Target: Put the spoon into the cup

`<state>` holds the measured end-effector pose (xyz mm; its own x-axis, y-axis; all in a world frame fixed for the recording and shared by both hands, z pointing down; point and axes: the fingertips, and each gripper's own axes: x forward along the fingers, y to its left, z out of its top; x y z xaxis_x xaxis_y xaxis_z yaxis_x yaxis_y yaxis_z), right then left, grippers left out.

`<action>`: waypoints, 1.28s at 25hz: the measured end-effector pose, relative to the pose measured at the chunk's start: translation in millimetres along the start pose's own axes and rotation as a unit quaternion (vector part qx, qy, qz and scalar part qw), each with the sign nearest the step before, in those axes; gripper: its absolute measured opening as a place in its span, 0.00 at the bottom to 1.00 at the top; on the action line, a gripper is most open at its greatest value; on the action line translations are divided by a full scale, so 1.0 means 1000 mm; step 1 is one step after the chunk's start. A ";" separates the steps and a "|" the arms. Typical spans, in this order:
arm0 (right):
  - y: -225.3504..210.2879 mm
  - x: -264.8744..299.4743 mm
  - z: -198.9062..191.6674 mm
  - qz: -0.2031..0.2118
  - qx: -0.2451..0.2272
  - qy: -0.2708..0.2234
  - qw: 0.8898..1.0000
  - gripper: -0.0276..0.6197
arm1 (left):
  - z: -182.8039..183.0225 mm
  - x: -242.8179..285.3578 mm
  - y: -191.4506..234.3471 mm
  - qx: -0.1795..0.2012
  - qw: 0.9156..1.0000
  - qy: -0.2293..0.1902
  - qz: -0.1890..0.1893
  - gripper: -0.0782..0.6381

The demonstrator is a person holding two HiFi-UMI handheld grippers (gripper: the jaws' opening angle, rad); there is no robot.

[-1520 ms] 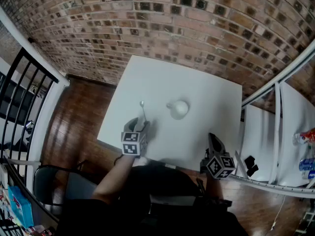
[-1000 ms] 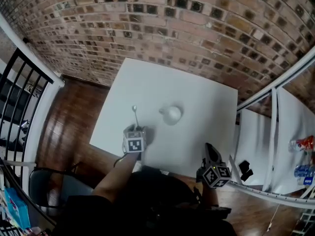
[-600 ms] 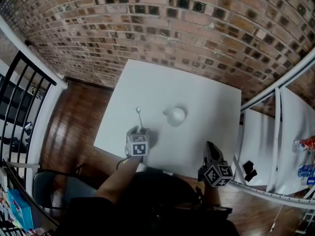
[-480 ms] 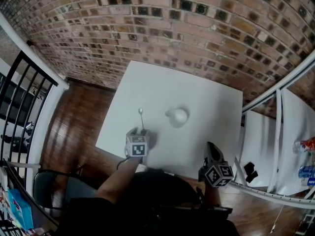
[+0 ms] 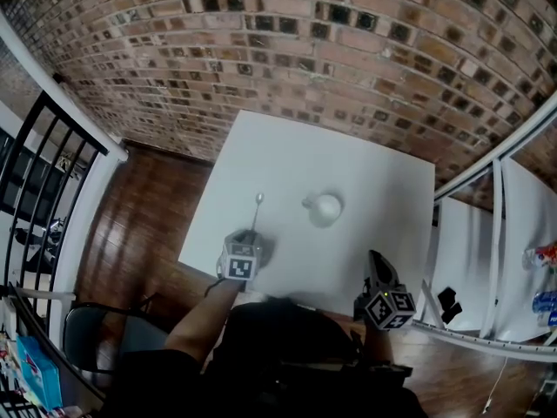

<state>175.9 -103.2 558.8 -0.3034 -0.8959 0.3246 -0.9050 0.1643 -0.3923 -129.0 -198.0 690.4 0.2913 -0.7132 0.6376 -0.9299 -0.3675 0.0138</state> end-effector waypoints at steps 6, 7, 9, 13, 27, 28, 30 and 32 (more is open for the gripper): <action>0.004 -0.003 0.001 -0.007 0.001 -0.012 1.000 0.05 | 0.010 -0.008 0.017 -0.018 0.999 -0.022 -0.028 0.28; 0.004 -0.003 0.002 -0.008 0.001 -0.015 1.000 0.05 | 0.017 -0.011 0.020 -0.015 0.999 -0.034 -0.033 0.28; 0.006 -0.003 0.004 -0.008 0.000 -0.020 1.000 0.05 | 0.035 -0.017 0.023 -0.005 0.998 -0.057 -0.041 0.28; 0.014 -0.004 0.009 -0.005 -0.001 -0.029 1.000 0.05 | 0.075 -0.035 0.027 0.007 0.993 -0.105 -0.051 0.28; 0.016 -0.021 0.031 -0.016 -0.021 -0.062 0.998 0.05 | 0.200 -0.120 -0.004 0.021 0.950 -0.274 -0.147 0.28; 0.016 -0.022 0.032 -0.016 -0.021 -0.065 0.998 0.05 | 0.197 -0.121 -0.012 0.023 0.946 -0.275 -0.168 0.28; 0.019 -0.026 0.030 -0.018 -0.019 -0.067 0.997 0.05 | 0.185 -0.119 -0.026 0.027 0.943 -0.268 -0.196 0.28; 0.020 -0.031 0.025 -0.020 -0.018 -0.065 0.998 0.05 | 0.173 -0.119 -0.040 0.041 0.941 -0.260 -0.212 0.28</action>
<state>174.4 -82.6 519.8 -0.2272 -0.9474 0.2252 -0.9266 0.1392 -0.3493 -87.3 -201.7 481.2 0.7226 -0.6798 0.1255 -0.6911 -0.7146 0.1083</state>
